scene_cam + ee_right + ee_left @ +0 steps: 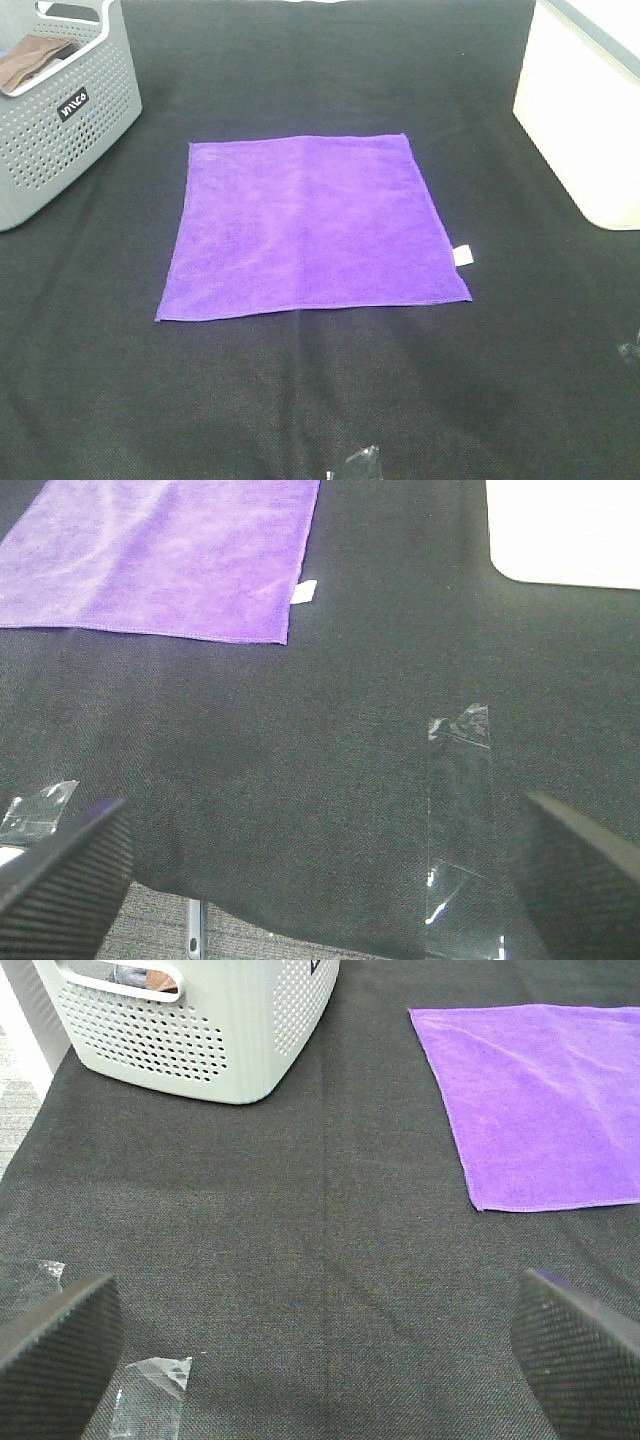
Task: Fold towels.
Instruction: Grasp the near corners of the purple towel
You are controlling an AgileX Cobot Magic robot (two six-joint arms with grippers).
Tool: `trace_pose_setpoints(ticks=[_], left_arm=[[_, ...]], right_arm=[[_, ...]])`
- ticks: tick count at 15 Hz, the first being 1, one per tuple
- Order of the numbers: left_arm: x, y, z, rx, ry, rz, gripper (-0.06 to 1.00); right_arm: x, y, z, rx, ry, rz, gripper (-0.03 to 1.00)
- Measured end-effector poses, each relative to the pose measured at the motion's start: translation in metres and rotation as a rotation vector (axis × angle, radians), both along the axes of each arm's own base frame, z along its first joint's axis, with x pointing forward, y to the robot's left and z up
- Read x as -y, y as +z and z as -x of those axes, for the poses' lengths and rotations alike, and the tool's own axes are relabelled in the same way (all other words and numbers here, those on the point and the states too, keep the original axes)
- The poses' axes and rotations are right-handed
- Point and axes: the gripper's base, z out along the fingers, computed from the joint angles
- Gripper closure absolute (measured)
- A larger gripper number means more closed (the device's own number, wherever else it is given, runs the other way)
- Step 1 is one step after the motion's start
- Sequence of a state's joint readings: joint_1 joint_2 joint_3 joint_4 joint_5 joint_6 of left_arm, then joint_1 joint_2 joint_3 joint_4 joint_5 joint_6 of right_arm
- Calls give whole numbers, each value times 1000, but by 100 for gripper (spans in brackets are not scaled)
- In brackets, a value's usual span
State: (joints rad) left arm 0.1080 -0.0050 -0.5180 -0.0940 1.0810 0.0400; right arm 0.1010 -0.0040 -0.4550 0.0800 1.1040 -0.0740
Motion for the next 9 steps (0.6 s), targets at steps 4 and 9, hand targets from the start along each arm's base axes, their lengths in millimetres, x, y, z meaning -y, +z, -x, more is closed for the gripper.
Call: trace_pose_setpoints(ticks=[4, 9], left_arm=[[0, 0, 0, 0, 0, 0, -4], [0, 0, 0, 0, 0, 0, -4]], right_arm=[[0, 0, 0, 0, 0, 0, 1], [0, 0, 0, 0, 0, 0, 1]])
